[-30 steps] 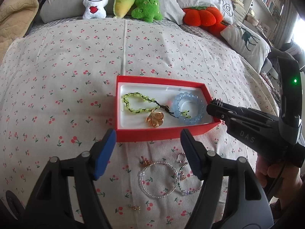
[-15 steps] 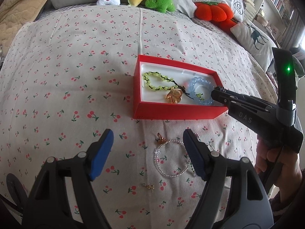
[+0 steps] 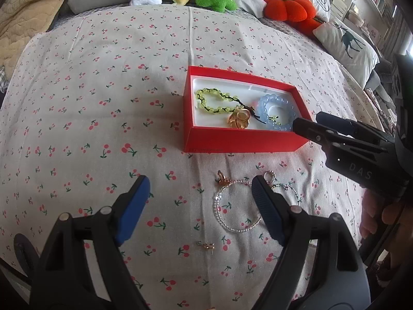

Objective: Organize jewelry
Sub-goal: 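Lower the black hair clip into the red box and open the right tool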

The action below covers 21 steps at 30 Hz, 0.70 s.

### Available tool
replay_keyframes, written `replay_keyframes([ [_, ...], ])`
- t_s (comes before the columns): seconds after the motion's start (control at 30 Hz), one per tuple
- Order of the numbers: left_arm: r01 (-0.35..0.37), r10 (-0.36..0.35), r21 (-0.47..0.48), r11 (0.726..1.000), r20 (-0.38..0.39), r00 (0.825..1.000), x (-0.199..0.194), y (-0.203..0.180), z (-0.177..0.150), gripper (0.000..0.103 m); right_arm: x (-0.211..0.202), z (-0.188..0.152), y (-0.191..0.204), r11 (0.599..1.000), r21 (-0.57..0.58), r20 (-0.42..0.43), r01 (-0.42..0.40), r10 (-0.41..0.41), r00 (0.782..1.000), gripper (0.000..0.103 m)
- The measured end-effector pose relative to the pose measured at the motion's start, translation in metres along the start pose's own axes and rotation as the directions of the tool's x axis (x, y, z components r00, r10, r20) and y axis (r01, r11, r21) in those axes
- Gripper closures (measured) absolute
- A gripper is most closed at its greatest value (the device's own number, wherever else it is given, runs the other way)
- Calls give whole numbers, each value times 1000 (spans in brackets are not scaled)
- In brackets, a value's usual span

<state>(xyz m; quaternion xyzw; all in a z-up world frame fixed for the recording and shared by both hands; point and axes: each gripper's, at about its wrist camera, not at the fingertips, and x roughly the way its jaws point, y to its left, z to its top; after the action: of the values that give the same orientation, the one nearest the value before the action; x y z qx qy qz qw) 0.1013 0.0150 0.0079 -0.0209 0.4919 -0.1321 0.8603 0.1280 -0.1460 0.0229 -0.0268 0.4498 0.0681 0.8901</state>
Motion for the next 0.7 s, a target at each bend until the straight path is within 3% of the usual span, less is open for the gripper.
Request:
replay_keyframes([
  [0.17, -11, 11, 15, 1000, -9, 1000, 0, 0, -6, 22, -12, -10, 4, 999, -35, 6, 8, -8, 1000, 37],
  [0.7, -33, 36, 56, 998, -47, 998, 0, 1, -30, 21, -27, -54, 13, 996, -84, -76, -14, 8, 997, 28],
])
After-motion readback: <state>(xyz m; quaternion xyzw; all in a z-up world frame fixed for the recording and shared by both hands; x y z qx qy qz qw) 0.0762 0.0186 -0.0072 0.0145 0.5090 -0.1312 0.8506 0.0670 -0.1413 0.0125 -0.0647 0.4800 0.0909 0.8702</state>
